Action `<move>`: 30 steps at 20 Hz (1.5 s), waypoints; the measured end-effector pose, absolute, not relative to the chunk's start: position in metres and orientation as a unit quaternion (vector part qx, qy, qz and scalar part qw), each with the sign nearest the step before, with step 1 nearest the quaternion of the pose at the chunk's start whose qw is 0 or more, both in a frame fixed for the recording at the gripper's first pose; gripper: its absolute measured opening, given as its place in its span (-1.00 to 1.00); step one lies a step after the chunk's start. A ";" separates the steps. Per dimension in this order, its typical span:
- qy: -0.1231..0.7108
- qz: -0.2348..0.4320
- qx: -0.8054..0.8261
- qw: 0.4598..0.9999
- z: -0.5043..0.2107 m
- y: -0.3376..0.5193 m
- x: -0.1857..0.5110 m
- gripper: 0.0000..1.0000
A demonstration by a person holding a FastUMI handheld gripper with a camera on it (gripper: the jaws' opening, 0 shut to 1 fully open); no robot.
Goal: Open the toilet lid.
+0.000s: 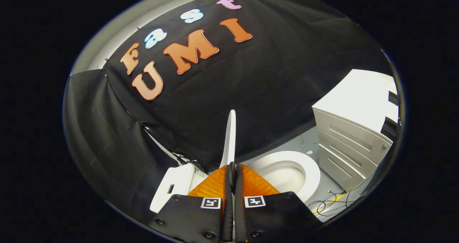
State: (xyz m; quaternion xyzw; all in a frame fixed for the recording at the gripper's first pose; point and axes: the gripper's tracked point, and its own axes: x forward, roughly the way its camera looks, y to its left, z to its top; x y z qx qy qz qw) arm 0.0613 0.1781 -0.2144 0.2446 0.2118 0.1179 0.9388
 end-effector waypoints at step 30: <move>0.154 0.224 0.069 0.960 -0.126 0.393 0.010 -0.79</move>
